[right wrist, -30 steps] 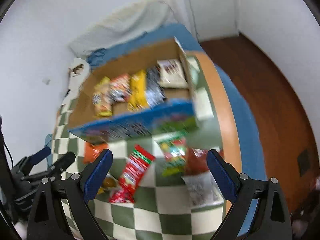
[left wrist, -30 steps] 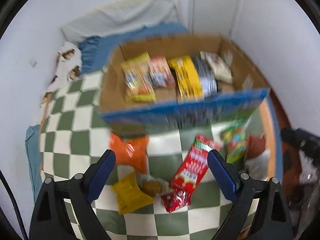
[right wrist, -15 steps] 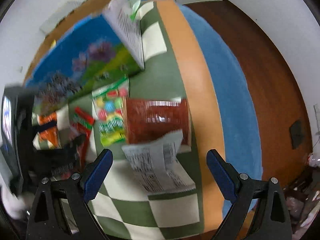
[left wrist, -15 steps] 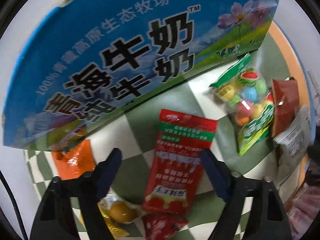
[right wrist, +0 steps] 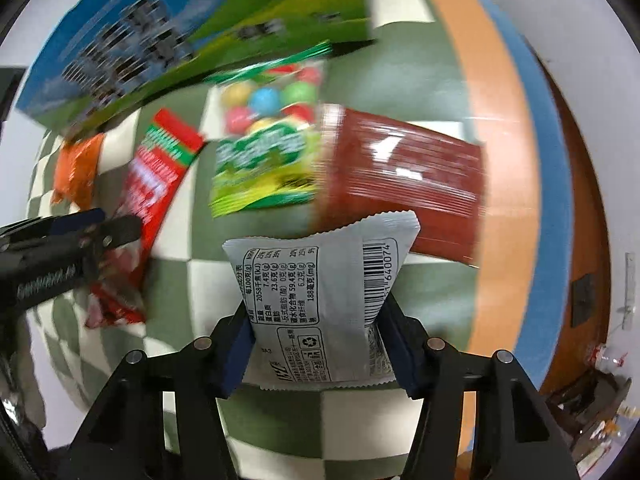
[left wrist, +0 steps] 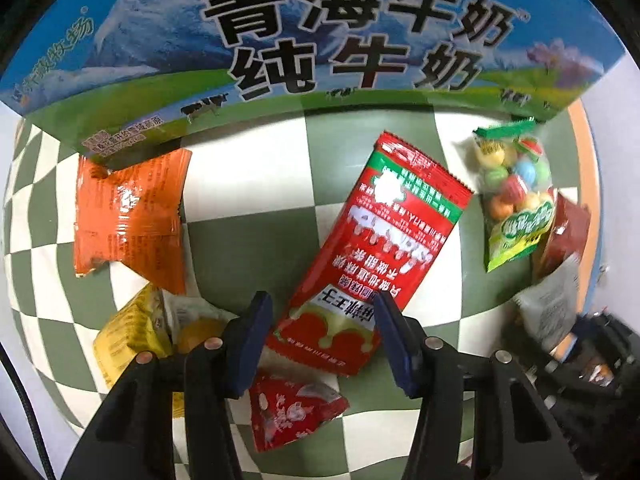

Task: Organize snacks
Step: 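Grasp the red spicy strip pack with left tool while right tool grasps white packet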

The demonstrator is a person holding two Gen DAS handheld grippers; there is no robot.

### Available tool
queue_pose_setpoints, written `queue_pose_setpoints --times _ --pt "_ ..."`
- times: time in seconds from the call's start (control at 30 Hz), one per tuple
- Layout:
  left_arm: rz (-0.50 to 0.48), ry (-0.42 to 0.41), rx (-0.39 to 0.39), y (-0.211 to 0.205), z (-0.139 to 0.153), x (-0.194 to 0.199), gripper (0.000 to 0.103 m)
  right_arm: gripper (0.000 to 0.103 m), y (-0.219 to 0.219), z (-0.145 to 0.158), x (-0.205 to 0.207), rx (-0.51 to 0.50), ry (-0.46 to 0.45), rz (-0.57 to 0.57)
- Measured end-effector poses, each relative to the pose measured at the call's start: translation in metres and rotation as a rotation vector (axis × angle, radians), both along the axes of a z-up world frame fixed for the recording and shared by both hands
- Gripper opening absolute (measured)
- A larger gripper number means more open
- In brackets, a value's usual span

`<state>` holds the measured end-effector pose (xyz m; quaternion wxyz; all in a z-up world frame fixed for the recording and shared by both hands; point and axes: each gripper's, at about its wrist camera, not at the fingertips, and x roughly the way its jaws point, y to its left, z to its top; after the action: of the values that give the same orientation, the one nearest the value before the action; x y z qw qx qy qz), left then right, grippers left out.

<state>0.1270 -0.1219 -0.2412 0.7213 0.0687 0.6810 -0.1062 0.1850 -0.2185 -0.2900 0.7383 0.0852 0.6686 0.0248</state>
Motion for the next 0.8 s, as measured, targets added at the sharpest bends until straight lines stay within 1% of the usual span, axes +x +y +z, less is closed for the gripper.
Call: queue_pose_setpoints --times 0.03,0.07,0.1,0.17,0.23,0.27,0.3,0.33,0.37,0.4,0.47,0.5,0.57,0.63,0.67,0.7,0.77,0.8 --pt "-0.031 -0.008 -0.010 -0.003 0.000 -0.001 0.051 0.061 0.003 0.000 0.000 0.009 0.003 0.006" --pt "-0.076 -0.014 -0.009 -0.010 0.002 -0.001 0.053 0.061 0.005 -0.001 -0.001 0.011 0.005 0.010" --pt "-0.117 -0.017 0.003 -0.017 0.003 0.000 0.062 0.061 0.005 -0.001 -0.001 0.012 0.006 0.007" --pt "-0.224 0.002 0.030 -0.036 -0.003 0.000 0.071 0.061 0.004 -0.001 -0.001 0.026 0.011 -0.004" --pt "-0.276 0.016 0.066 -0.047 -0.012 0.002 0.071 0.061 0.002 0.002 0.002 0.040 0.014 -0.009" --pt "-0.276 0.021 0.064 -0.049 -0.014 0.005 0.071 0.061 0.004 0.002 0.003 0.042 0.016 -0.007" --pt "-0.261 0.030 0.052 -0.048 -0.015 0.007 0.071 0.061 0.004 0.002 0.004 0.045 0.020 -0.006" --pt "-0.224 0.036 0.032 -0.043 -0.013 0.010 0.068 0.061 0.001 -0.002 0.006 0.052 0.024 -0.008" --pt "-0.193 0.041 0.012 -0.039 -0.011 0.011 0.060 0.061 -0.002 -0.002 0.005 0.065 0.030 -0.015" --pt "-0.163 0.052 -0.006 -0.033 -0.008 0.013 0.059 0.061 -0.006 -0.003 0.006 0.081 0.034 -0.026" --pt "-0.065 0.090 -0.027 -0.018 -0.009 0.009 0.059 0.061 -0.013 -0.003 0.006 0.106 0.046 -0.040" --pt "-0.003 0.133 -0.059 -0.010 -0.011 0.005 0.058 0.061 -0.017 -0.003 0.003 0.118 0.052 -0.048" --pt "0.089 0.198 -0.099 0.005 -0.018 0.002 0.059 0.061 -0.023 -0.004 -0.001 0.164 0.070 -0.069" --pt "0.146 0.267 -0.140 0.012 -0.028 -0.001 0.060 0.061 -0.026 -0.008 -0.005 0.196 0.078 -0.086" --pt "0.152 0.276 -0.142 0.012 -0.032 -0.001 0.061 0.061 -0.027 -0.007 -0.006 0.207 0.081 -0.093" --pt "0.135 0.274 -0.133 0.010 -0.033 -0.001 0.062 0.061 -0.028 -0.007 -0.007 0.210 0.082 -0.099" --pt "0.065 0.252 -0.097 0.006 -0.038 -0.003 0.062 0.061 -0.030 -0.009 -0.008 0.220 0.090 -0.116" --pt "0.025 0.224 -0.075 0.002 -0.035 -0.004 0.062 0.062 -0.031 -0.009 -0.008 0.218 0.093 -0.117"
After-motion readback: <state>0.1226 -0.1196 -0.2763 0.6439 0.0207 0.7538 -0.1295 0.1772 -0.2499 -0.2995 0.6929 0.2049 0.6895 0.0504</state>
